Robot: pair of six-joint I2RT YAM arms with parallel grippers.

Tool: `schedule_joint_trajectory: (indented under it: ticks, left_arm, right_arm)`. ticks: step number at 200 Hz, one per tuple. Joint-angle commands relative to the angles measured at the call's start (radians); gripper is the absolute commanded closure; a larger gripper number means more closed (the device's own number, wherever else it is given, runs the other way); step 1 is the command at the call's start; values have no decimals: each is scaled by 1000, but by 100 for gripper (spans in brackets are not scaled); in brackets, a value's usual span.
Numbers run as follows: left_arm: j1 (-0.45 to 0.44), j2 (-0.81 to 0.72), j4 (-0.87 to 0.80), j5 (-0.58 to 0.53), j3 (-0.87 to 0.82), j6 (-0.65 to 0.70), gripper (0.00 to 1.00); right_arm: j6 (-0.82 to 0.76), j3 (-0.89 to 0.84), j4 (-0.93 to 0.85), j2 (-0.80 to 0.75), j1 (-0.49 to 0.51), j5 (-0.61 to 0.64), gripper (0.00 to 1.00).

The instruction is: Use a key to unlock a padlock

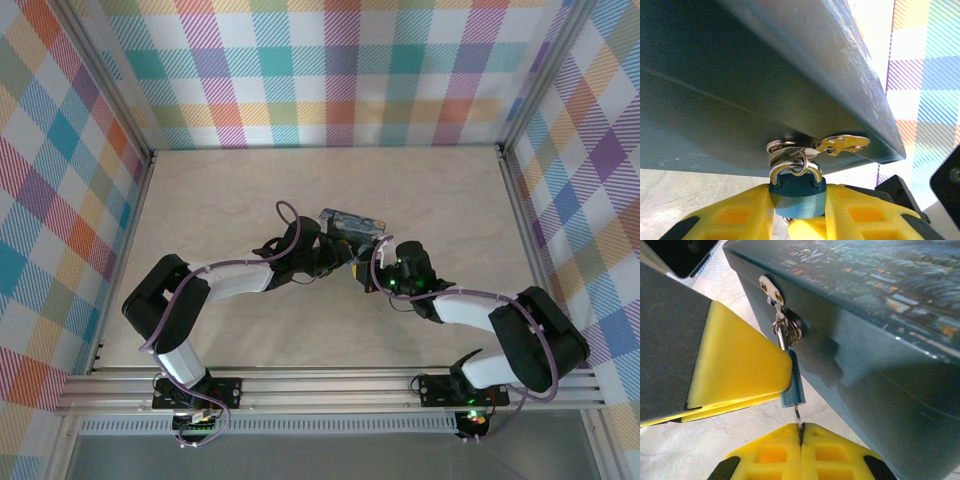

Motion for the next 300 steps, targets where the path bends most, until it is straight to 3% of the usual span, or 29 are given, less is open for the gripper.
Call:
schedule_joint_trajectory:
  ticks: [1,83,160,192,248,300]
  left_arm:
    - [-43,26,-22,44,25,5,66]
    - [-27,-9,-31,-2,-15,6,49]
    - [21,-158,9,-46,-125,15,26]
    - [44,-205,47,-53,-190,-18,26]
    - [46,-216,381,-87,-395,-208,33]
    - [34,-201,532,-94,-481,-287,37]
  right_arm:
    - [-12,0,118,-33,5,-27,100]
    - [28,-69,155,46,6,-28,100]
    - [58,-74,189,94,9,-54,100]
    - [80,-80,200,104,16,-54,100]
    - [125,-84,191,105,36,-32,100]
    - [201,-91,184,86,51,-8,100]
